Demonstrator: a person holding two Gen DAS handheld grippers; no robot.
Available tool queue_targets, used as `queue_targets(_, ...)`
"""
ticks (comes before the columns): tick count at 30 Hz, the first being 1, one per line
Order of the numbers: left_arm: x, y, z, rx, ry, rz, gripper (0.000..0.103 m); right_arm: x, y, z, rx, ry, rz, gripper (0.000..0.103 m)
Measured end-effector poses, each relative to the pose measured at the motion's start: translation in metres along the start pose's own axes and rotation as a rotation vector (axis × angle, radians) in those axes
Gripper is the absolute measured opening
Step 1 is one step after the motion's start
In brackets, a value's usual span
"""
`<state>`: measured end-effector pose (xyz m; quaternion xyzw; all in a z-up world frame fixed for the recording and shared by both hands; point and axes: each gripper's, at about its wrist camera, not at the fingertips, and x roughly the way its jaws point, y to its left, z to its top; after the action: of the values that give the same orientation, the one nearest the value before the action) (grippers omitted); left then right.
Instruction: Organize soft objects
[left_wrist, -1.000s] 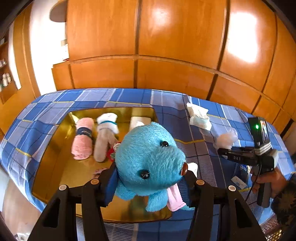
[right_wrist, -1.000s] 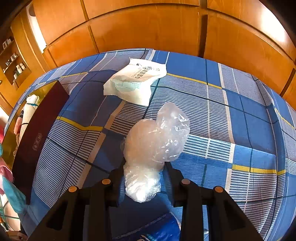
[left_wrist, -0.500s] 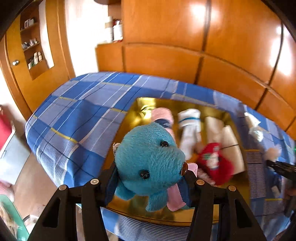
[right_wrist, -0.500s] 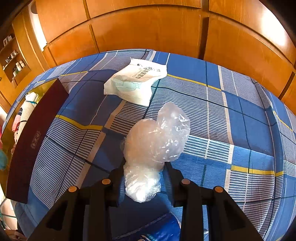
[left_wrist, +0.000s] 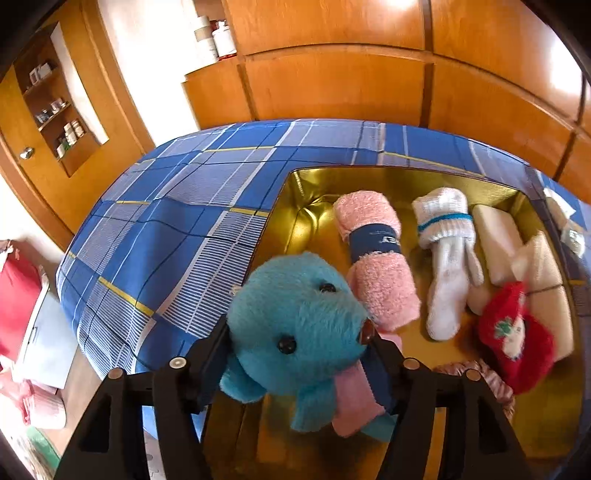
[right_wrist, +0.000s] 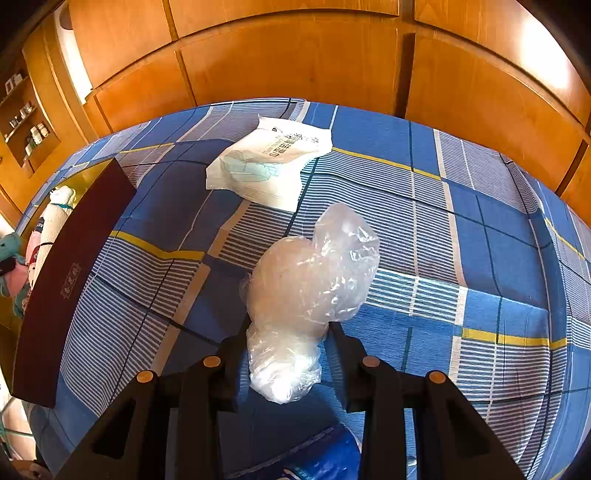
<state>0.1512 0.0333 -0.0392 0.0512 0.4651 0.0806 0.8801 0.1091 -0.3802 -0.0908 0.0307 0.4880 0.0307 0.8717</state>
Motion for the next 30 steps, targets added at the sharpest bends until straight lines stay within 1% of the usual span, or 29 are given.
queue_targets(3,-0.001,0.000,0.001,-0.017,-0.019,0.006,0.067,0.000,0.000,0.000,0.000,0.000,0.000,0.035)
queue_targets(5,-0.005,0.000,0.000,-0.024,-0.036,0.021,0.074,0.000,0.000,0.000,0.001,0.000,0.000,0.035)
queue_targets(7,-0.010,0.001,-0.001,-0.034,-0.059,0.029,0.076,0.000,0.000,0.000,0.001,0.000,0.000,0.035)
queue_targets(11,-0.025,0.002,-0.003,-0.043,-0.101,0.044,0.076,0.000,0.000,0.001,0.000,0.000,-0.001,0.035)
queue_targets(14,-0.039,0.003,-0.005,-0.066,-0.132,0.036,0.079,0.000,0.000,0.001,-0.001,0.000,-0.001,0.035)
queue_targets(19,-0.064,-0.002,-0.013,-0.086,-0.170,0.012,0.080,0.000,0.001,0.002,-0.006,-0.002,-0.010,0.035)
queue_targets(30,-0.093,-0.020,-0.028,-0.118,-0.186,-0.065,0.080,-0.001,0.004,0.000,-0.017,-0.008,-0.025,0.035)
